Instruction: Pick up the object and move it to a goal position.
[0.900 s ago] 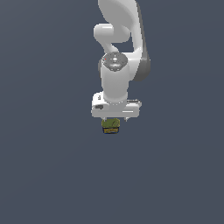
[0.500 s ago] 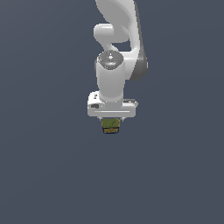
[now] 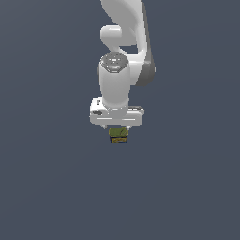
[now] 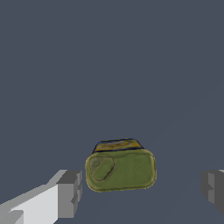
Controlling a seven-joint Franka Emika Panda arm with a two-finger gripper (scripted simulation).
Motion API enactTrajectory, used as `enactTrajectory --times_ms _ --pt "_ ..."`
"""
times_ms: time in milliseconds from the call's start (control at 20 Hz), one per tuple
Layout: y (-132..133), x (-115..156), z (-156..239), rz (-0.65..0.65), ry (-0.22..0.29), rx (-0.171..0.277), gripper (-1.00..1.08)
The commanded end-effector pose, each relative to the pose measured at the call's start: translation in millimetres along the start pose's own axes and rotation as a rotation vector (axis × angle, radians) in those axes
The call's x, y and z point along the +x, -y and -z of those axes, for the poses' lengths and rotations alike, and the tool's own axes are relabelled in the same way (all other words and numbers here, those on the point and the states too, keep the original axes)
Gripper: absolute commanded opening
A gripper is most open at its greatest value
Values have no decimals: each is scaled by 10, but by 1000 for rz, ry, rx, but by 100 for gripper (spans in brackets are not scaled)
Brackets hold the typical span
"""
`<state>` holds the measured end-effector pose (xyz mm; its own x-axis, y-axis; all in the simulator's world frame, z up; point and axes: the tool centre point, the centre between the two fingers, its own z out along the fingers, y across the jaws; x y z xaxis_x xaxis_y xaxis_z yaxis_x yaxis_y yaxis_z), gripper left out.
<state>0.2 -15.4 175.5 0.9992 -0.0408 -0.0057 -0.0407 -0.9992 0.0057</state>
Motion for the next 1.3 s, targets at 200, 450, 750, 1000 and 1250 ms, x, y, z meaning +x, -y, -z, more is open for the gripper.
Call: enactTrajectory --times_ms 200,450,750,1000,1250 --pt "8 -15 -34 -63 1 1 100" --pt "20 -35 -78 -149 1 3 100" --pt "37 -70 -153 -295 3 6 100" --pt "51 -104 -220 -432 4 8 100" --pt "62 -138 -286 -569 5 9 100"
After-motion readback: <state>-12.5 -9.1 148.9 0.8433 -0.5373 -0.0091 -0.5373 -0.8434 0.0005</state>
